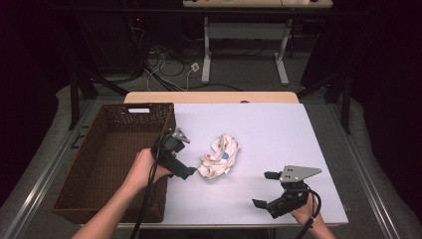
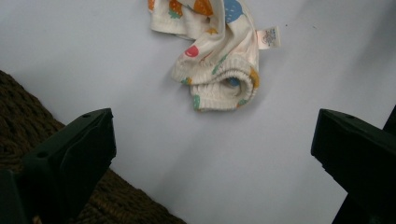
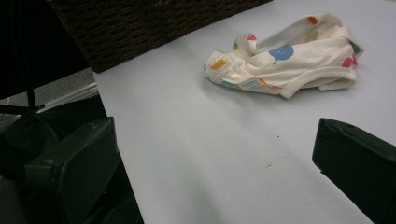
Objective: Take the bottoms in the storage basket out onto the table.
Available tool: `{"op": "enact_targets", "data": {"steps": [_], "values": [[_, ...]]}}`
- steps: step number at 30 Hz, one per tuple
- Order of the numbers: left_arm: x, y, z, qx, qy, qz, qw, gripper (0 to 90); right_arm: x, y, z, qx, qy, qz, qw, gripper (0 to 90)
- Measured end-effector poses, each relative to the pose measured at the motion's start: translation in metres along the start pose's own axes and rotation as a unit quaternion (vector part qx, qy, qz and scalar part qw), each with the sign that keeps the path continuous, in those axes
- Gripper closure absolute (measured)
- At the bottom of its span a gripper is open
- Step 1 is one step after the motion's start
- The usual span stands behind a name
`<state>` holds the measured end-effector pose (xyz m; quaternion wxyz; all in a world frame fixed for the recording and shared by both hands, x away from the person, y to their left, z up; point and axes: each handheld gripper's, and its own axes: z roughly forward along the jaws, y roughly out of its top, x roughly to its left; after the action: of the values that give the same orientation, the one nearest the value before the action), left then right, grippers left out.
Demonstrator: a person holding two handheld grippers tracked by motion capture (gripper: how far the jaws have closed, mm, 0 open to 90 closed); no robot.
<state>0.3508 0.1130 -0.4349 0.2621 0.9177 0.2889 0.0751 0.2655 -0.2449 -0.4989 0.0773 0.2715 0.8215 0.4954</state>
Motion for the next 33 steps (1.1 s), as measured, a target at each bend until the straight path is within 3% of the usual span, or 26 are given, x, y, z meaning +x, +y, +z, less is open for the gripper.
{"op": "enact_targets", "data": {"steps": [33], "values": [[0.002,-0.048,-0.038,-0.023,0.017,-0.027,0.9992,0.0,0.0,0.0,0.001,0.0,-0.002,0.001,1.0,0.0]]}}
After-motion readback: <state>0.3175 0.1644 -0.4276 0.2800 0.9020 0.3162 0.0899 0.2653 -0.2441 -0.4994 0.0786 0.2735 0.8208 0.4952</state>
